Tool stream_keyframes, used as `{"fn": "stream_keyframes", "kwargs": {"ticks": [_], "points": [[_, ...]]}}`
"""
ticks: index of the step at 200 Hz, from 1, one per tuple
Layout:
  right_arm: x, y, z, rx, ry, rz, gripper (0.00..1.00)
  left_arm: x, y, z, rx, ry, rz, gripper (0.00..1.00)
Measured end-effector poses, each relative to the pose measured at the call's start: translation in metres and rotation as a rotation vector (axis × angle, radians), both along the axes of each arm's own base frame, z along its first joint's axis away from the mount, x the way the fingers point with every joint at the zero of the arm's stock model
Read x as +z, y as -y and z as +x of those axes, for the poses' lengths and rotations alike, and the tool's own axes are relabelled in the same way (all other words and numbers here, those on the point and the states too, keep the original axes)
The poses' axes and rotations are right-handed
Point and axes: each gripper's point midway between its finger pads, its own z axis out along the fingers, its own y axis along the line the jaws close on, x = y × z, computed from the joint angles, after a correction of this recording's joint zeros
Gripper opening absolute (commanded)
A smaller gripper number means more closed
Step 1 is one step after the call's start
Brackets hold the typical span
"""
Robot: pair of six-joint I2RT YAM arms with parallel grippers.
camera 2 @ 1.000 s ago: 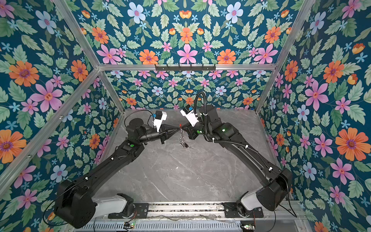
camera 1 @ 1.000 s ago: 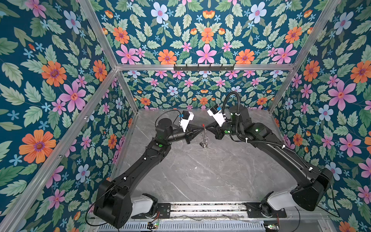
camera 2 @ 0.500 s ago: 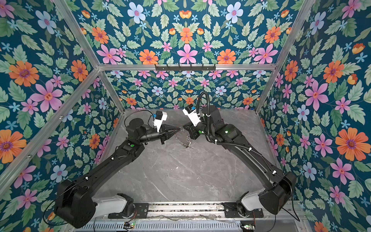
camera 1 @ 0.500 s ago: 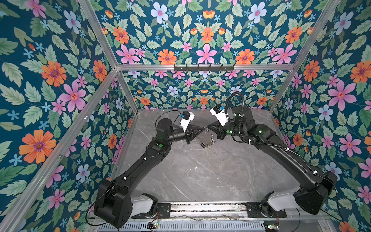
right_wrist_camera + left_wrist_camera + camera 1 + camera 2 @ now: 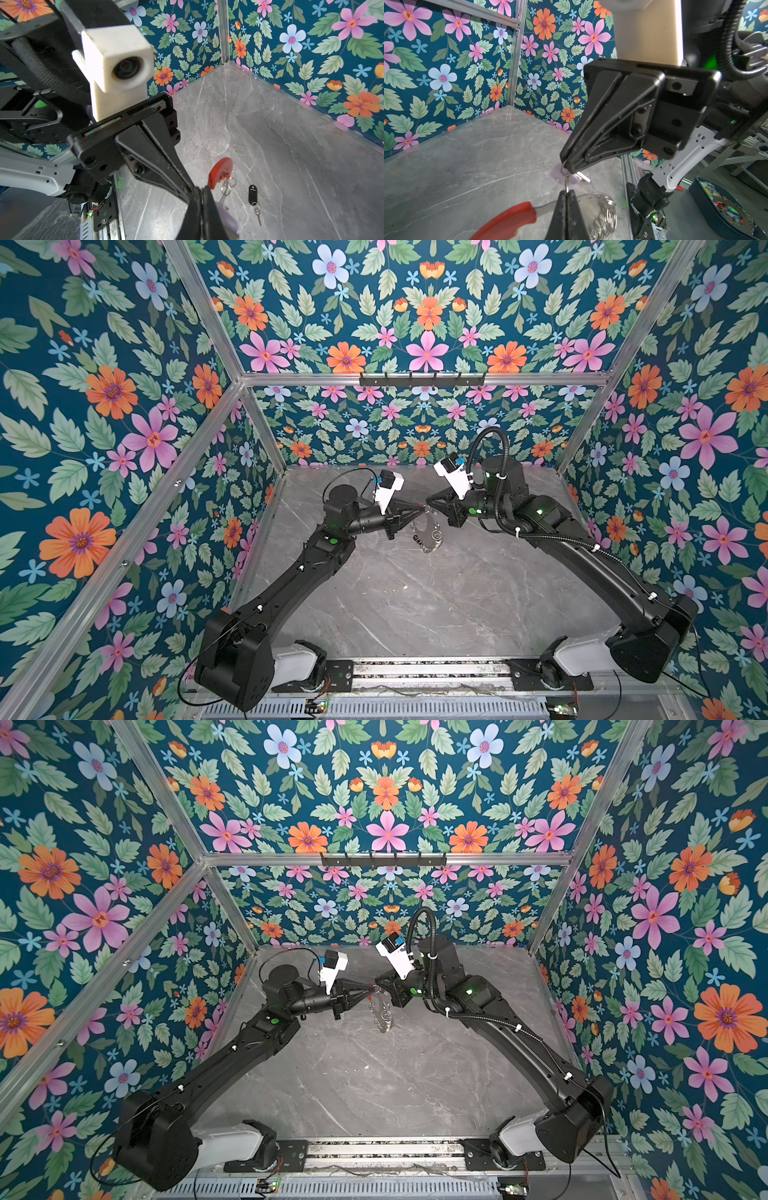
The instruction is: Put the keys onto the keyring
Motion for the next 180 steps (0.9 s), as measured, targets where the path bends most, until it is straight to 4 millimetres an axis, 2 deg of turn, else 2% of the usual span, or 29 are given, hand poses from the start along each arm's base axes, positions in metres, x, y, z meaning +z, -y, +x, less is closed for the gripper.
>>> {"fn": "stream_keyframes", "kwargs": {"ticks": [108, 180], "points": [[-0.0011, -0.0010, -0.0025, 0.012, -0.011, 0.002, 0.00, 0.0032, -0.0001, 0.0012, 0.006, 0.006, -0.004, 0.00], [0.0002, -0.0060, 0.0064, 0.002, -0.011, 0.001, 0.00, 0.0015, -0.0007, 0.0029, 0.014, -0.004, -0.001, 0.00]]}}
